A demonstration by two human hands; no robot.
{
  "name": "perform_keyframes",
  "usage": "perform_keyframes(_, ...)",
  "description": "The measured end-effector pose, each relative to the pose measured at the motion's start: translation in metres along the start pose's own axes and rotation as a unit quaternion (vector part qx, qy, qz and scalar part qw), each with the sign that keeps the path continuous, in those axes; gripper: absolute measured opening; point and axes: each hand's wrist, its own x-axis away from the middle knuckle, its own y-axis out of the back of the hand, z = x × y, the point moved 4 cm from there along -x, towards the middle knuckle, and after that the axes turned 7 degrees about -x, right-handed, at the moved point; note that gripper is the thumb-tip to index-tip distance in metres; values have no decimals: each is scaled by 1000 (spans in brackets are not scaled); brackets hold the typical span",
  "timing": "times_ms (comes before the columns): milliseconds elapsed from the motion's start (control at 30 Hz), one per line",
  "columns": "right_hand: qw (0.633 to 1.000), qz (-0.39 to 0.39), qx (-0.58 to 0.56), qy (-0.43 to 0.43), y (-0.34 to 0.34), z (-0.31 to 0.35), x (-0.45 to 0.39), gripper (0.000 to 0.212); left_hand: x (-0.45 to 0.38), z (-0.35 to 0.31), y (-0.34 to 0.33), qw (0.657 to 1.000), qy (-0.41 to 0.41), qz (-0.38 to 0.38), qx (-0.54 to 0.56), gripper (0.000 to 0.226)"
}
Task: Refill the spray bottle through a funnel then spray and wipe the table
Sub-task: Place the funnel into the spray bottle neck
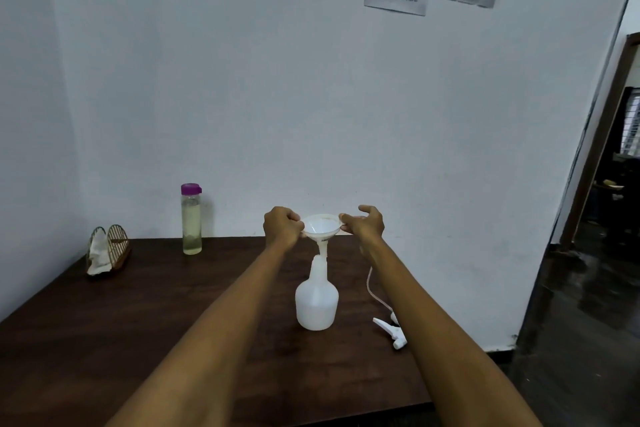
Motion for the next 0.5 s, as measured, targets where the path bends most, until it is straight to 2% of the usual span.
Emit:
perform_keyframes(200,999,3,30,-25,2,-20,2,55,-1,2,-2,999,-16,21,-45,11)
perform_keyframes(333,998,-4,53,-37,7,-33,2,54,2,11,-12,995,0,57,-78,18)
perform_keyframes(500,997,32,50,-55,10,-35,2,58,5,15,-14,993,7,70,-98,27)
